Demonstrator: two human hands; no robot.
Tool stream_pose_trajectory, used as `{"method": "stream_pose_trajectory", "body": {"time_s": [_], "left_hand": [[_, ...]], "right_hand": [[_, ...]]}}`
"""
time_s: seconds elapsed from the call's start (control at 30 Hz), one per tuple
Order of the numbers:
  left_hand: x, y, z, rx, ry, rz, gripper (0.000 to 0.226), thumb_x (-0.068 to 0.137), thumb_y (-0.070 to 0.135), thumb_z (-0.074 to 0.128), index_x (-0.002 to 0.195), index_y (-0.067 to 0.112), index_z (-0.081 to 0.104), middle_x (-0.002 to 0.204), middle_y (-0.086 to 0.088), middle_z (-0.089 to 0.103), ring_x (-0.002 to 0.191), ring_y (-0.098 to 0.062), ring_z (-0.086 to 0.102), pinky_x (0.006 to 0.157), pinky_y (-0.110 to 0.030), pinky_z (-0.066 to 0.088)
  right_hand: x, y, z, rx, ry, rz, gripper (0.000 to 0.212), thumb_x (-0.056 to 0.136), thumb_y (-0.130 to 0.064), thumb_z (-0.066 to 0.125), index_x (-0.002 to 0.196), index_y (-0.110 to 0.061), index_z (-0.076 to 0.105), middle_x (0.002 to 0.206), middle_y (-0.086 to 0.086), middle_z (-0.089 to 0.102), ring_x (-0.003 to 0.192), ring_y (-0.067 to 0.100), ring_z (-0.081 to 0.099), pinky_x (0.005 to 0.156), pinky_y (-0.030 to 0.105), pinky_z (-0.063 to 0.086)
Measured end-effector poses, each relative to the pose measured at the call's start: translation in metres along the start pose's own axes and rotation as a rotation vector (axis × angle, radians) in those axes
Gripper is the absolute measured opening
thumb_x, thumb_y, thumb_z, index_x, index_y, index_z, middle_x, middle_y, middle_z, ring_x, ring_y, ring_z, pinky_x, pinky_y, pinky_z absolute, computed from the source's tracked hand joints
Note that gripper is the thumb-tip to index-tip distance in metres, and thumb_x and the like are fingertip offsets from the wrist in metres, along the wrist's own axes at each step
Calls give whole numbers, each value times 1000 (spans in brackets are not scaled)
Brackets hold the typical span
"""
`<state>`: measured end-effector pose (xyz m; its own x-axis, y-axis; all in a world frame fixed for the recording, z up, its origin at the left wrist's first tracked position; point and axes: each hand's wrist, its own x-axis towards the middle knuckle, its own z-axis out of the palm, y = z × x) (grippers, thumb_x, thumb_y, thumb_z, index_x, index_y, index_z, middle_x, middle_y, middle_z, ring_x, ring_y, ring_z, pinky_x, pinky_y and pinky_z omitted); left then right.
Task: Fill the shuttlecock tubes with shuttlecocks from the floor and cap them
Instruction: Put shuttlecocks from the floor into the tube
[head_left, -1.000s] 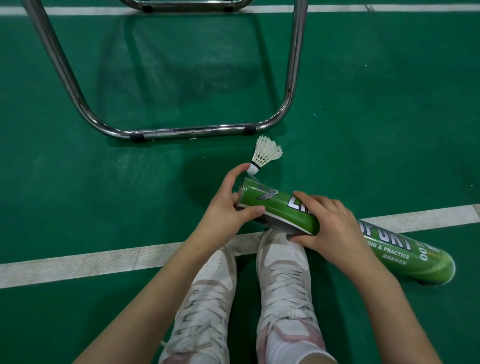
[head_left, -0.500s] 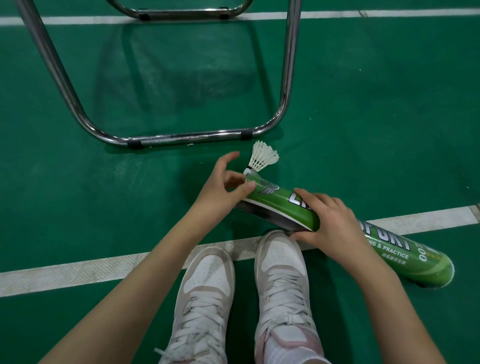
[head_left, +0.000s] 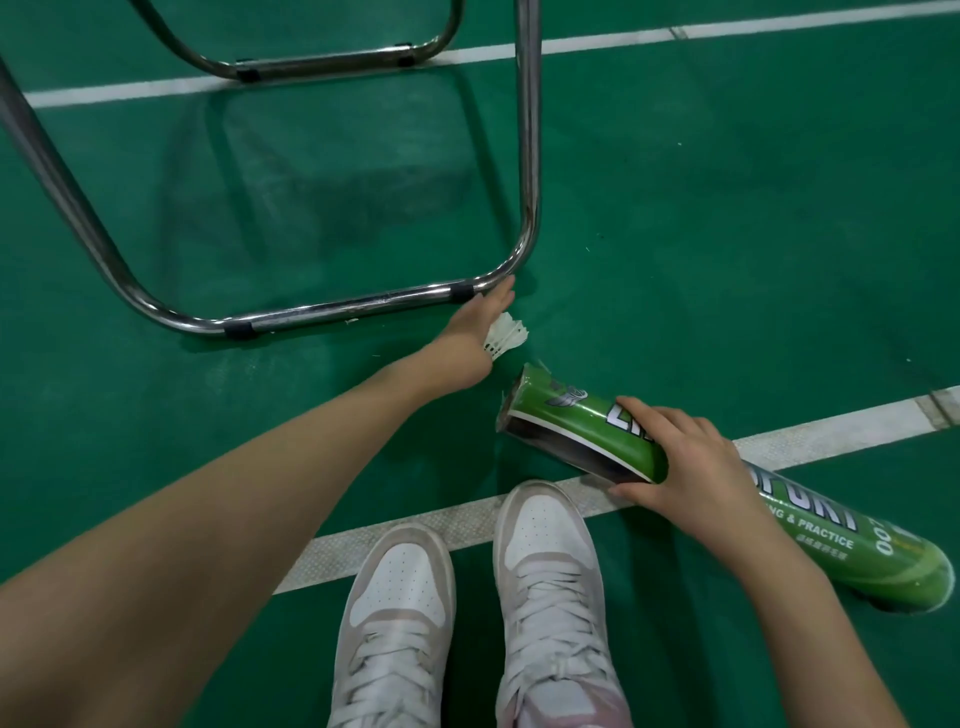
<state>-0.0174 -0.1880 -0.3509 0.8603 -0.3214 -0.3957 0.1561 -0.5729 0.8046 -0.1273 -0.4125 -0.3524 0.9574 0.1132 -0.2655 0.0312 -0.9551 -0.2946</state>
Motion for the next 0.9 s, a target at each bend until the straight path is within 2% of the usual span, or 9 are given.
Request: {"method": "stream_pose_trajectory", "body": {"time_s": [0.07, 0.1, 0.13, 0.17, 0.23, 0.33, 0.47, 0.7, 0.9], "left_hand": [[6, 1, 2, 92, 8, -30, 93, 83, -26, 37, 151, 26, 0, 157, 6, 23, 123, -29, 50, 44, -13, 37], [8, 0, 3, 138, 25, -35, 93, 84, -24, 39, 151, 27, -1, 155, 8, 28, 100, -23, 61, 43, -14, 36], [8, -2, 3, 159, 50, -35, 92, 85, -20, 41, 151, 29, -1, 152, 10, 33, 75, -16, 61, 40, -14, 34], [6, -5, 1, 166, 74, -39, 91, 86, -17, 43, 151, 31, 0, 148, 11, 38, 63, -14, 56, 38, -13, 33], [1, -14, -1, 178, 133, -36, 88, 88, -10, 50, 150, 33, 4, 141, 10, 46, 75, -22, 58, 38, -11, 33], [-12, -37, -3, 184, 258, -3, 82, 87, -4, 57, 150, 29, 14, 129, 2, 55, 64, -7, 49, 47, -8, 35], [-29, -68, 2, 9, 425, -21, 77, 83, 3, 67, 147, 17, 27, 107, -2, 58, 99, -9, 51, 78, -4, 29], [-74, -94, 22, -190, 506, -156, 80, 83, 12, 71, 148, 24, 25, 87, -4, 65, 85, -9, 58, 84, -16, 38], [-103, -80, 28, -642, 649, -272, 72, 87, 12, 66, 145, 31, 28, 81, 2, 68, 80, 2, 63, 97, -22, 36]], "right_hand": [[0, 2, 0, -2, 10, -6, 90, 68, -48, 72, 141, -40, 21, 135, -6, 42, 118, 19, 37, 100, 36, 30], [0, 3, 1, -2, 15, -10, 89, 68, -48, 72, 140, -40, 21, 135, -5, 42, 118, 19, 37, 100, 36, 30], [0, 3, 1, -1, 18, -12, 89, 68, -48, 72, 140, -39, 21, 135, -5, 43, 118, 19, 37, 99, 36, 30], [0, 3, 1, -2, 21, -13, 88, 68, -47, 72, 140, -39, 22, 135, -5, 43, 118, 20, 37, 99, 35, 29], [0, 4, 3, -8, 23, -15, 88, 68, -48, 72, 140, -39, 22, 134, -5, 43, 118, 20, 37, 98, 35, 28], [-1, 2, 5, -20, 11, -18, 89, 69, -50, 71, 140, -40, 20, 136, -6, 42, 119, 19, 36, 99, 35, 27], [-3, 1, 10, -42, -4, -31, 88, 69, -50, 71, 140, -39, 21, 136, -5, 42, 119, 20, 37, 100, 35, 27], [-4, -2, 18, -59, -24, -43, 87, 70, -49, 71, 140, -38, 22, 135, -5, 43, 119, 20, 37, 100, 35, 27], [-5, -4, 19, -87, -42, -44, 87, 69, -49, 70, 141, -37, 22, 135, -3, 43, 119, 22, 37, 100, 36, 27]]}}
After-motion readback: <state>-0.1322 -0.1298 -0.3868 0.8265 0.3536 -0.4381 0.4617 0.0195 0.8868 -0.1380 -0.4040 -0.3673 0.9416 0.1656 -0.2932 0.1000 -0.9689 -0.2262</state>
